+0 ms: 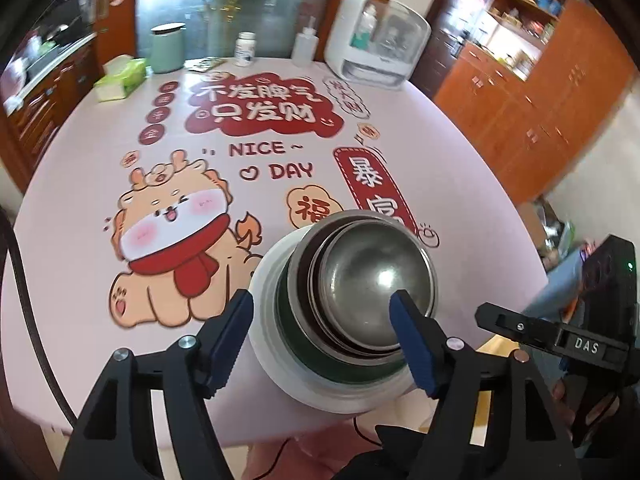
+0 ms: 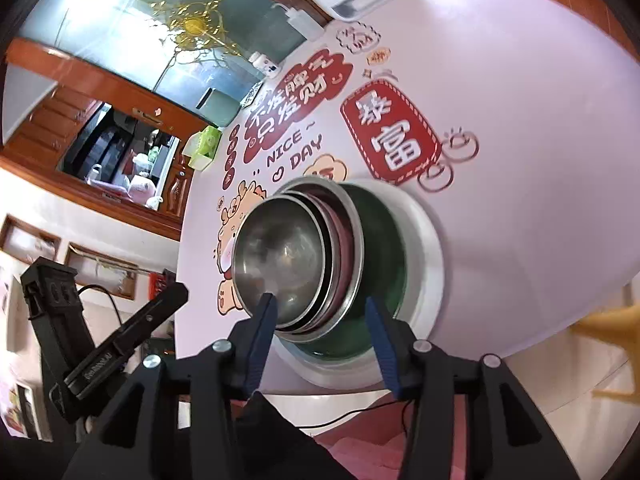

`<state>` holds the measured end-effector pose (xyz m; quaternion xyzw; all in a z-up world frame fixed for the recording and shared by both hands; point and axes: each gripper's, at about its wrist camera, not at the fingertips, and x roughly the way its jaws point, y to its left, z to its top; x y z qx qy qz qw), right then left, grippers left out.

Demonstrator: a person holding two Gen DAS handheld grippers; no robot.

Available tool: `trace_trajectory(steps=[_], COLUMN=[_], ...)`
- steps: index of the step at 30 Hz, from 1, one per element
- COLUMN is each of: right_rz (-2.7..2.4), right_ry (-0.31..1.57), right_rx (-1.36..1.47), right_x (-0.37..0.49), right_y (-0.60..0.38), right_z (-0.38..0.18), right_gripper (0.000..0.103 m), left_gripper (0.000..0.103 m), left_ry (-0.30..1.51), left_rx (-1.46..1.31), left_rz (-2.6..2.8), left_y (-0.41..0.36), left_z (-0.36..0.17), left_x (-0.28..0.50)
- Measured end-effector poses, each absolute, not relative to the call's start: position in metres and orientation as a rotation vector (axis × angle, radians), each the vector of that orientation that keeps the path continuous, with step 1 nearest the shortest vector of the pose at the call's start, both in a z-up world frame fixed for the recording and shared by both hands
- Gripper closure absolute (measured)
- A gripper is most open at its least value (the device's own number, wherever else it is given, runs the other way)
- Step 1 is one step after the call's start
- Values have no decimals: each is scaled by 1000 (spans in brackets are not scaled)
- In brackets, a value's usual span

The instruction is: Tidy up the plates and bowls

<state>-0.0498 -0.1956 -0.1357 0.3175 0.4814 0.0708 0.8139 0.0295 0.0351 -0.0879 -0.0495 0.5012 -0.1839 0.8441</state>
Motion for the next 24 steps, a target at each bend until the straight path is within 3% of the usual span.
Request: trace_trajectory(steps=[3,6,10,24], right_rz=[151,153,159,228], right_ry=[1005,966,937,857], right_rx=[609,525,465,132], right_x=[-59,-70,-85,-148], right_y=[-196,-194,-193,-152], right_z=[-115,-96,-80,-43], right_gripper=[53,37,26,11], left_gripper=[34,26,25,14], left_ry=[1054,1016,984,922], left_rx=[-117,-125,-145,-157], left_rz=[-340,-266,-196,-48], left_y=[35,35,36,24], left_z=[-78,-67,-55,-34], left_x=[15,-4,-32,-99])
